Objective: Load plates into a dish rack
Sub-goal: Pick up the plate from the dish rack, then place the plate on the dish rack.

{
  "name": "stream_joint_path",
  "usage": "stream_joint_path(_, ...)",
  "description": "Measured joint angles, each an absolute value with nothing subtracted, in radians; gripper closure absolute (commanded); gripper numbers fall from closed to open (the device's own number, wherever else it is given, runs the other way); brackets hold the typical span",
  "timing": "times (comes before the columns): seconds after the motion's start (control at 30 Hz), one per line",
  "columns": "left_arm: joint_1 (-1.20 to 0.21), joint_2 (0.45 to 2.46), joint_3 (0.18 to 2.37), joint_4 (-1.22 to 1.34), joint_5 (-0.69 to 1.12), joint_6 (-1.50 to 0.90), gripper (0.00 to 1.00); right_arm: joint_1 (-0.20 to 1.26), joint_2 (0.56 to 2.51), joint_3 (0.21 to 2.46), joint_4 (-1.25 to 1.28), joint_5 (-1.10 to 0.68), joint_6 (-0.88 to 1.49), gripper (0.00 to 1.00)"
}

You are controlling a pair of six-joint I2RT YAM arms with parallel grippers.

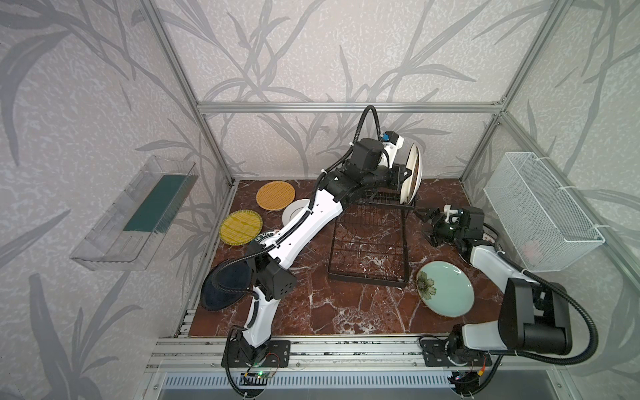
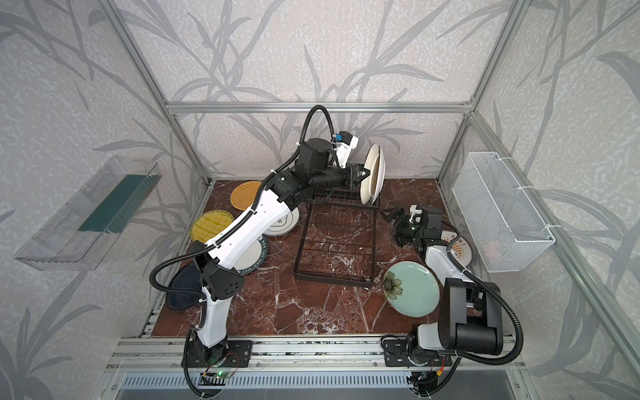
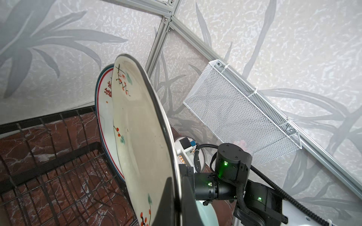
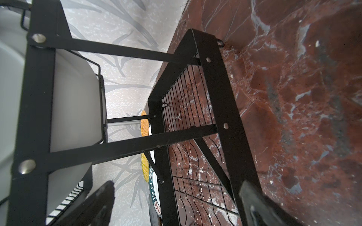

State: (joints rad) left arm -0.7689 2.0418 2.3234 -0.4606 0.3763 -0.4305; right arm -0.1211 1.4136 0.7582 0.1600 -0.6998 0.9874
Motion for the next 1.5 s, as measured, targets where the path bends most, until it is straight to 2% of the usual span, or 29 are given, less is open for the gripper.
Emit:
stream_joint_path(0.93,-0.791,2.01,2.26,-0.387,0.205,-0.516,1.0,-0.102,1.442,0.773,0.155,-0.697,0.987,0.01)
stream_joint_path(1.5,-0.813,2.101,2.356,-0.452,0.105,-0.493,1.0,-0.08,1.484,0.794,0.141,-0.69,0.975,0.01)
